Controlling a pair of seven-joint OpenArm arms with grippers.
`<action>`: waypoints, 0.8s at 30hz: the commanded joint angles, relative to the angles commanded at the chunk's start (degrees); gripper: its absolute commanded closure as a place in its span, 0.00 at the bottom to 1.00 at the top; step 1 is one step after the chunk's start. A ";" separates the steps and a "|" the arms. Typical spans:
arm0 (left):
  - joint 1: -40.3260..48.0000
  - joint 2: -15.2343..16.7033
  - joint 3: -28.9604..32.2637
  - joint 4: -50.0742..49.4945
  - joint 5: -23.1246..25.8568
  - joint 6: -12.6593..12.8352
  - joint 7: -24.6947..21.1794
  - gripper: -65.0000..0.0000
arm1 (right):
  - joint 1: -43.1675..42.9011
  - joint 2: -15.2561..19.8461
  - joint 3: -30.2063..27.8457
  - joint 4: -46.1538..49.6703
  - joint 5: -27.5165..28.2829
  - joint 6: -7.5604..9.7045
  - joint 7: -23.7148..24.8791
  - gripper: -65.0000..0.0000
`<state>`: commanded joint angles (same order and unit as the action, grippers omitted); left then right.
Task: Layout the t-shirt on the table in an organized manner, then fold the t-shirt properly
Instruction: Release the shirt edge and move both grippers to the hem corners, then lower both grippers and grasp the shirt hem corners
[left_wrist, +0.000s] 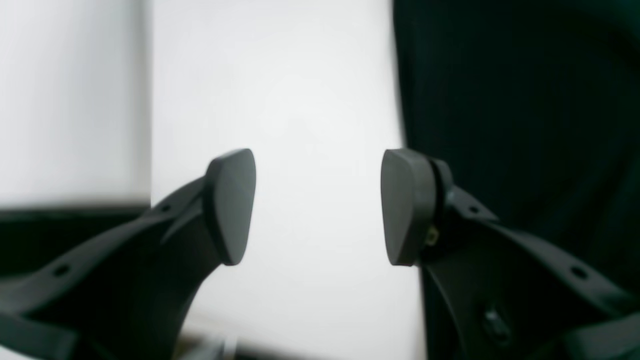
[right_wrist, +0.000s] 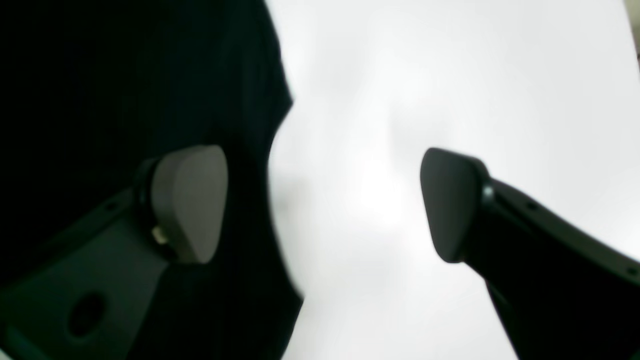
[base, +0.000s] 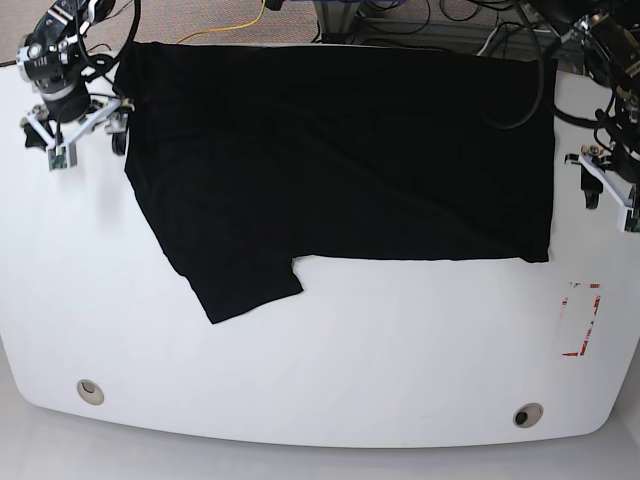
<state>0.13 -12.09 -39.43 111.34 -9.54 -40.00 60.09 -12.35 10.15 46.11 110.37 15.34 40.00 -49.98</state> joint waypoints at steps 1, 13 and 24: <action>-1.23 0.09 1.05 -0.62 0.62 0.00 0.00 0.43 | 1.85 0.44 0.00 -0.79 0.00 0.00 -0.62 0.10; -12.40 1.49 10.81 -18.64 2.20 4.09 -8.62 0.43 | 25.05 3.96 -11.78 -22.42 -9.32 0.00 -0.44 0.10; -18.11 1.05 13.98 -33.85 2.20 9.10 -17.93 0.43 | 40.00 4.57 -17.58 -50.46 -13.80 0.00 11.08 0.10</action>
<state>-17.98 -11.03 -25.45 77.49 -7.34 -30.90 42.15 27.65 14.73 28.53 59.91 1.54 40.00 -38.90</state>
